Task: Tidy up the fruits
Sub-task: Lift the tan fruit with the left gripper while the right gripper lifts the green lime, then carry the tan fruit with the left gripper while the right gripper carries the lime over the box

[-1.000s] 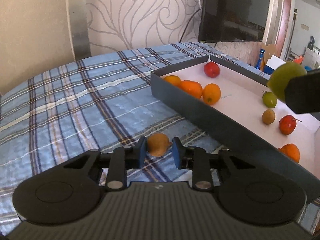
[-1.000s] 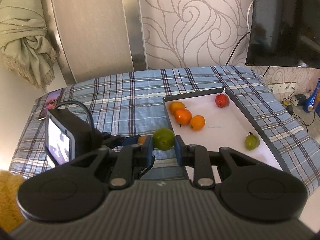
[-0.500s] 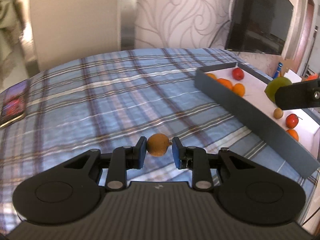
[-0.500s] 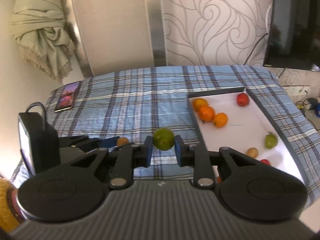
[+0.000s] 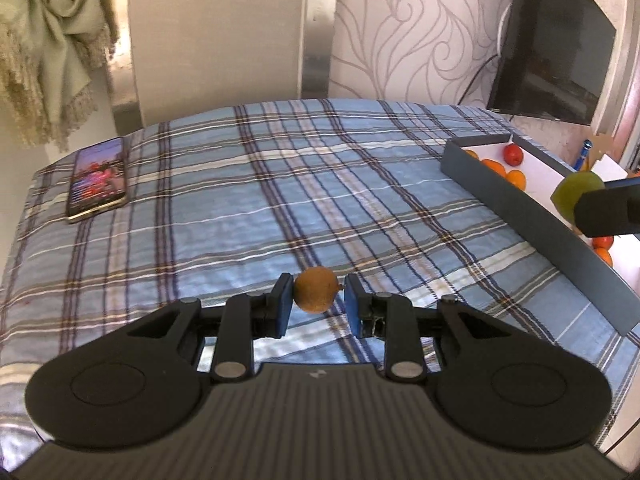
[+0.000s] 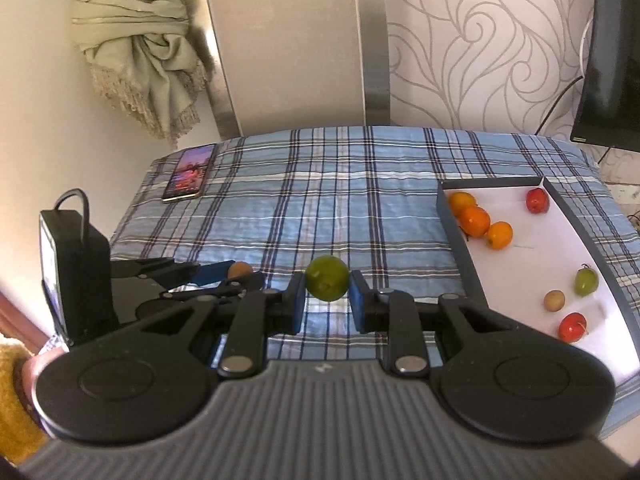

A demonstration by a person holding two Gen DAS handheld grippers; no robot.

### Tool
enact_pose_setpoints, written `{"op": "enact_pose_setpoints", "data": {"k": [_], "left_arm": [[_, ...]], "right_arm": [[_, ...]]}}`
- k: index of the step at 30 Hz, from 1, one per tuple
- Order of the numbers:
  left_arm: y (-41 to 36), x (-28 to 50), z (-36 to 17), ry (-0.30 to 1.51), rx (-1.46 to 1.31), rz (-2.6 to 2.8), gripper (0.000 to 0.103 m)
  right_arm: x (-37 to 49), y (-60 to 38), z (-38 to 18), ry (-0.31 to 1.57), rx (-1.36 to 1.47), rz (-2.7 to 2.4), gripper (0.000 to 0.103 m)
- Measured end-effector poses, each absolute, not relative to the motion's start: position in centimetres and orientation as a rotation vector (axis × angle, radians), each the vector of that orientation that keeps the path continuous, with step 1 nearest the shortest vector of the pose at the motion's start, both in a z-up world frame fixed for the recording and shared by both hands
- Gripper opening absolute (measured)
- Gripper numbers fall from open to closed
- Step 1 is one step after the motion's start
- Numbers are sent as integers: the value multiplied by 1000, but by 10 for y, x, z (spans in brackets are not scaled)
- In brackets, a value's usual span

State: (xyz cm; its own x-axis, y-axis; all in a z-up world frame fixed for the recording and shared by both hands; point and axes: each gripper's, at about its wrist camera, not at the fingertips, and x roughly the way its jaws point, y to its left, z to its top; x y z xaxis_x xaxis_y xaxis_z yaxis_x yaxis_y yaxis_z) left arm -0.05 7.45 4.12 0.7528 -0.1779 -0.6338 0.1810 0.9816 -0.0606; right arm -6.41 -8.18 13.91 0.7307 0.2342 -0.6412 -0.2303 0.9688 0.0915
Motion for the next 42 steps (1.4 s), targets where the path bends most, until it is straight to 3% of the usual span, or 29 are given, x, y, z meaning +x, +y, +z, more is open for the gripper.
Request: {"op": "enact_pose_setpoints", "data": {"k": [10,42], "left_arm": [[53,-9,61,672,-7,-113,32],[-131,4,102,599,62,-334,32]], "right_arm": [[-67,-104,149,659,4,365,27],[-117,-269,153,585,129,163,27]]}}
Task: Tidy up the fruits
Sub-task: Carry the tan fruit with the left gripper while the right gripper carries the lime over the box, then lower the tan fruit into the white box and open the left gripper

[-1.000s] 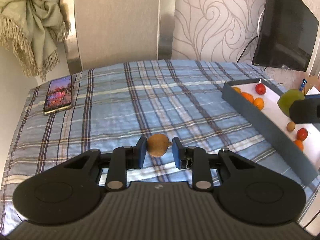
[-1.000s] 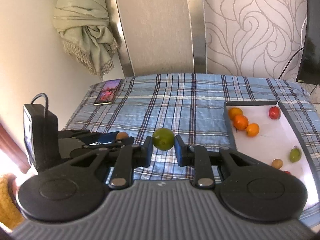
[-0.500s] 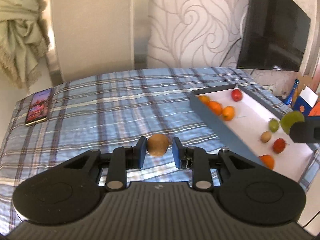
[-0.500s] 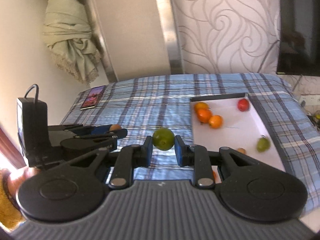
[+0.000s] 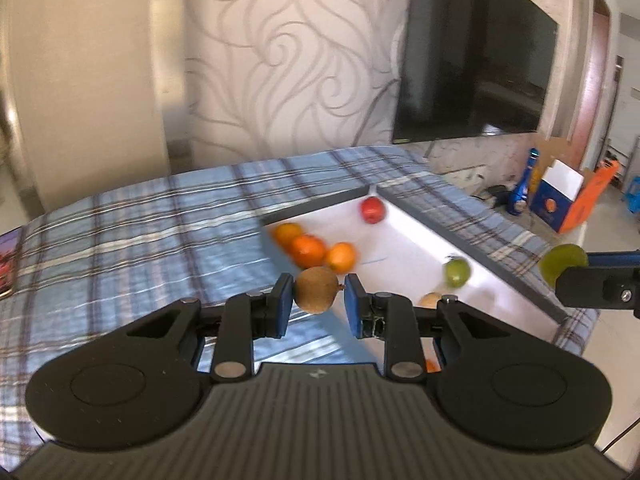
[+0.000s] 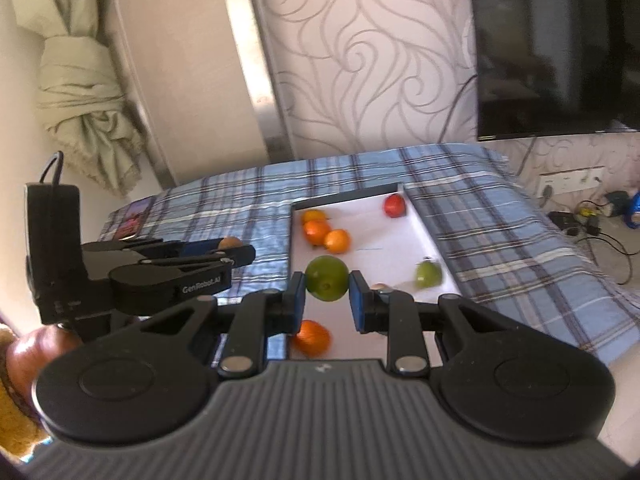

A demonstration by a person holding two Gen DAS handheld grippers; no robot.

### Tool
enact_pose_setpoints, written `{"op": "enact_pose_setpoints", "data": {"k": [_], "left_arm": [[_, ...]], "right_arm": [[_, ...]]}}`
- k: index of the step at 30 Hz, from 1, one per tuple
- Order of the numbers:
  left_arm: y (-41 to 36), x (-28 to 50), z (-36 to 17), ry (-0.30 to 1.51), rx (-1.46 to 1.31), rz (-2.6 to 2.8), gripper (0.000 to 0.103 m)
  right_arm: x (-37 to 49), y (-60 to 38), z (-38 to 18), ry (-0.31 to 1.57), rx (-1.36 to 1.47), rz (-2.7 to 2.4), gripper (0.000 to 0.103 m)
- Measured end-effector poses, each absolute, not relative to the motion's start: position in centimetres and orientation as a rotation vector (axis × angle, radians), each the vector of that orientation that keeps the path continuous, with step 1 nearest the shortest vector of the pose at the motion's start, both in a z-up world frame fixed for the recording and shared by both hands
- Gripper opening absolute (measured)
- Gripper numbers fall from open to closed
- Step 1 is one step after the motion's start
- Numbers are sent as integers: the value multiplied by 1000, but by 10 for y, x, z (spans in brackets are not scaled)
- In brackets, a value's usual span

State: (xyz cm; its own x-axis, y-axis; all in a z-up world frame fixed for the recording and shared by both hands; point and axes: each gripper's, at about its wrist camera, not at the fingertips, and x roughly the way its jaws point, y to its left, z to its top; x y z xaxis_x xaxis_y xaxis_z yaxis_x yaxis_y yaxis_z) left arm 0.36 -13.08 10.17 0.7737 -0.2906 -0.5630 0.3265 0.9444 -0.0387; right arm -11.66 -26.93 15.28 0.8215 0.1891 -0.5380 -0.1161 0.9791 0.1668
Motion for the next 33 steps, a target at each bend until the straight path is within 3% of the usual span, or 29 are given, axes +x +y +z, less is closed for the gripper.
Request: {"op": "enact_pose_setpoints", "data": {"k": [23,26,33], "left_arm": [[-220,66,59,684,142,-427,33],[-222,66,61,678,149,-427,47],[-215,47,92,592,164,-434,48]], "right_arm": [[-142,-305,155,566,153,-5,27],[-140,-304,155,567,154,-5,27],[-133,-307,153,565,157,8,27]]}}
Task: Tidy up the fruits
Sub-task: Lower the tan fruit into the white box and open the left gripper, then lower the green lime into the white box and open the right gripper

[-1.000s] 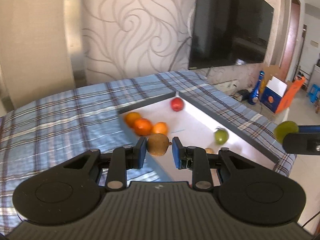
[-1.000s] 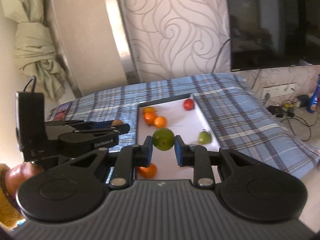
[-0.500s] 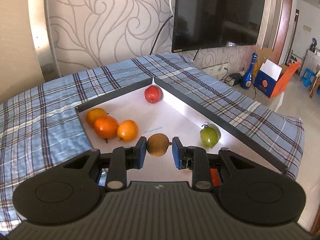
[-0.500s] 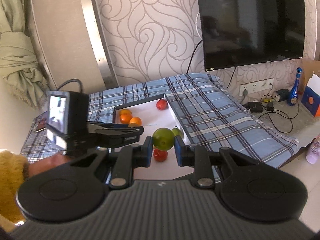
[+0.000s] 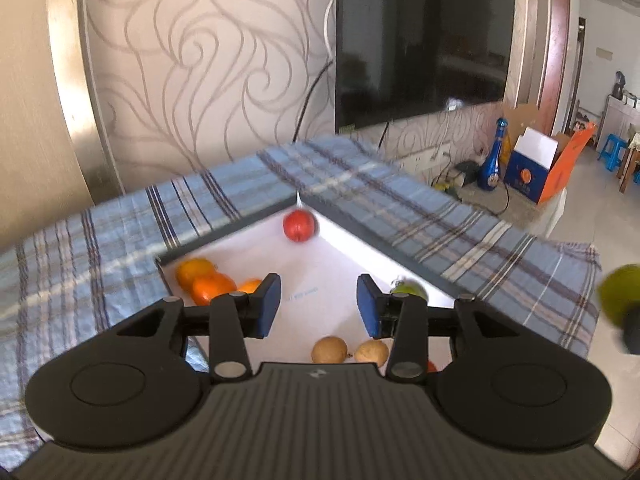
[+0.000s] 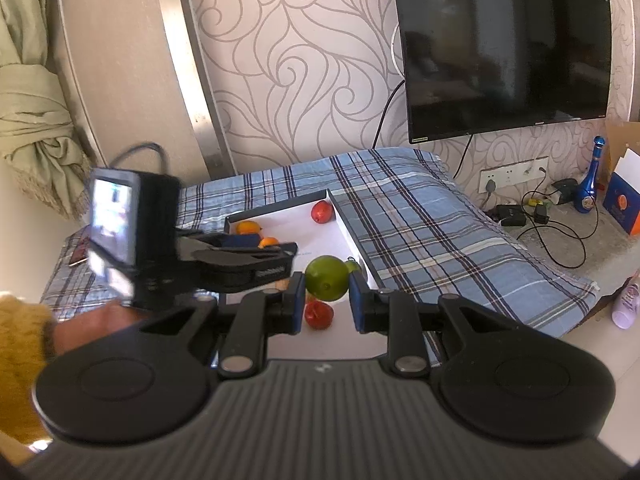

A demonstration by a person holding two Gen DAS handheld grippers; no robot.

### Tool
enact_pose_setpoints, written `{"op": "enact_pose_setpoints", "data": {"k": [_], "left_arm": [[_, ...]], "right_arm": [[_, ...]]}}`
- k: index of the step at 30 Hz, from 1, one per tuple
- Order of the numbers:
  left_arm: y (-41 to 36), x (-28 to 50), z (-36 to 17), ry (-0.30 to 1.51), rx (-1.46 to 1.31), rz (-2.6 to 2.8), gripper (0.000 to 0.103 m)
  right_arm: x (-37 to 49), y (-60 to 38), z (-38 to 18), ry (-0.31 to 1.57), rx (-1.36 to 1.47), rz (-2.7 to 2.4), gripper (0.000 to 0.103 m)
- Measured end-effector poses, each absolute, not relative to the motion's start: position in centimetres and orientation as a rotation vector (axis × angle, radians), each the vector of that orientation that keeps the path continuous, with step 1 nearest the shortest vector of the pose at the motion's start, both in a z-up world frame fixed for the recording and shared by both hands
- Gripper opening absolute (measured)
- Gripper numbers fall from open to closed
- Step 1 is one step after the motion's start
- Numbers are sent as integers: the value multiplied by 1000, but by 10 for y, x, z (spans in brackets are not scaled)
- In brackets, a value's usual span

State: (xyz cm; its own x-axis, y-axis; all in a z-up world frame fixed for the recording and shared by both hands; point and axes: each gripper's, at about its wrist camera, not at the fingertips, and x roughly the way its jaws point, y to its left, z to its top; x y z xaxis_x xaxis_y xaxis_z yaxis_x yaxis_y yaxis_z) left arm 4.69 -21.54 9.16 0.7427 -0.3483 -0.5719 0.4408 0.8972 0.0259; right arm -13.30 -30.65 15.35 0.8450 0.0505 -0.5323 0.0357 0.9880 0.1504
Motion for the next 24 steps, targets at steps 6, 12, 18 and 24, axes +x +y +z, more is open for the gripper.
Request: {"op": "enact_pose_setpoints", "data": {"k": [6,12,18,24], "left_arm": [[-195,20,117,556,136,-425,53],[-175,-8,124,561,107,-395,55],[-162,-35,127,541,124,-382,56],[-147,-53,129,536,122,-367,58]], "right_arm": [[-117,-307,146,583,157,33,27],[-96,-299,129,629,124,83,27],[-79,-293,113,665,96,116,27],[-61,-289,102,686,63,139,27]]}}
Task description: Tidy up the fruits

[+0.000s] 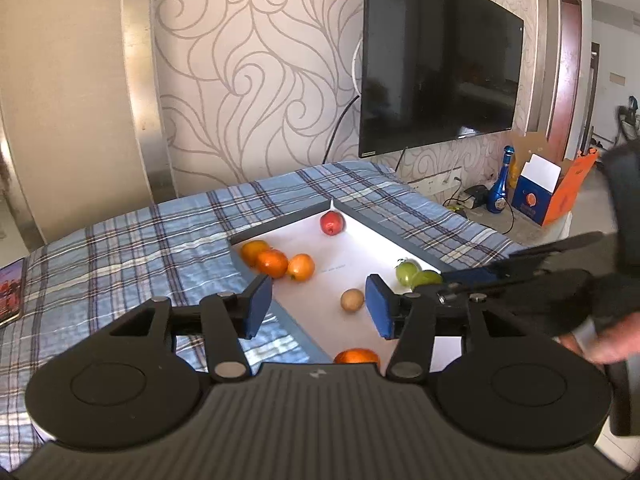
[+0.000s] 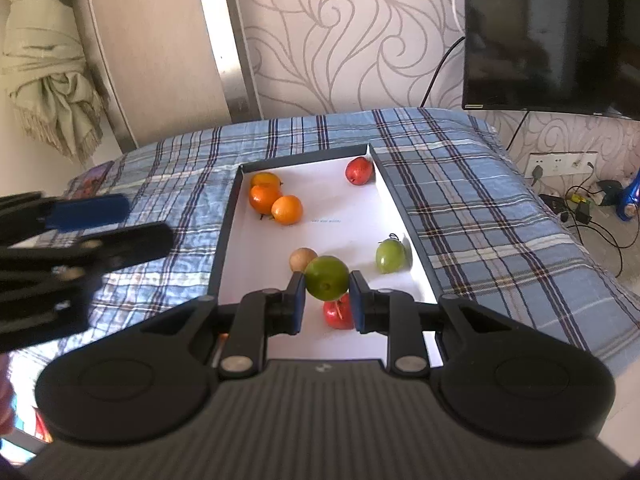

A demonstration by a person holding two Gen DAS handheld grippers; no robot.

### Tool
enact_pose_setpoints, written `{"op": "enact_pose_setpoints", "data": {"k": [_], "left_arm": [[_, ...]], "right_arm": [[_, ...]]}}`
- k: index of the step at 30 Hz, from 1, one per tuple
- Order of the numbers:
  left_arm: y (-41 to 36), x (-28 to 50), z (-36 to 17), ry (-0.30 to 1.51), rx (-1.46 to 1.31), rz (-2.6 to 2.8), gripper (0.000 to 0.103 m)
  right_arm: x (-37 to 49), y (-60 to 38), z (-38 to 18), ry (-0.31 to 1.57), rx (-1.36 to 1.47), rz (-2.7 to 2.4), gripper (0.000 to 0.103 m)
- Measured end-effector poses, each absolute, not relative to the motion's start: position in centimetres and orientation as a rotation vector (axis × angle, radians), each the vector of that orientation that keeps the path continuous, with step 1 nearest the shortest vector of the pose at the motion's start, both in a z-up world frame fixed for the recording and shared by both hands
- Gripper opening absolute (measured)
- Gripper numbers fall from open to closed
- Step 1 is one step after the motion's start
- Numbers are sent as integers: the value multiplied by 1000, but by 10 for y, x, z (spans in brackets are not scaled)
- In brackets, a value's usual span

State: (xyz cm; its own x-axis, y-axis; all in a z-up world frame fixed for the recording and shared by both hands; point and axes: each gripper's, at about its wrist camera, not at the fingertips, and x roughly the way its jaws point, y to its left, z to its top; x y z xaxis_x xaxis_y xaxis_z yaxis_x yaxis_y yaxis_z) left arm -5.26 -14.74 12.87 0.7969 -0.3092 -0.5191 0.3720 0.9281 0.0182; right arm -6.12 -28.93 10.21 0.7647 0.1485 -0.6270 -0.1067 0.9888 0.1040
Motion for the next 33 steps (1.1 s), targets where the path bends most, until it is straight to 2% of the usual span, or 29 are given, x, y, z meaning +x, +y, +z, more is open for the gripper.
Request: {"op": "enact_pose_setpoints", "data": {"k": [14,18,20,22,23,27,33], "left_arm": [[-118,-70,133,533,86,-259,58],[-116,-72,133,538,80,-240,64],[-116,-74,132,538,79,-234,65],[-116,-75,132,540,80,-232,65],[-116,-75,132,542,79,-229,67],[-110,-75,131,549,75,-193,85],[-92,-69,133,533,108,-129,100]], "right_arm": [[-32,-278,85,692,-28,148,28],[-30,-279,85,687,-24,141,29],[-30,-280,86,673,-20,136,36],[-29,-281,89,659,-14,139,37],[-30,-281,90,654,-10,139,37],[-36,-283,103,631,22,131,37],[-61,-277,128,604,91,155,38]]}}
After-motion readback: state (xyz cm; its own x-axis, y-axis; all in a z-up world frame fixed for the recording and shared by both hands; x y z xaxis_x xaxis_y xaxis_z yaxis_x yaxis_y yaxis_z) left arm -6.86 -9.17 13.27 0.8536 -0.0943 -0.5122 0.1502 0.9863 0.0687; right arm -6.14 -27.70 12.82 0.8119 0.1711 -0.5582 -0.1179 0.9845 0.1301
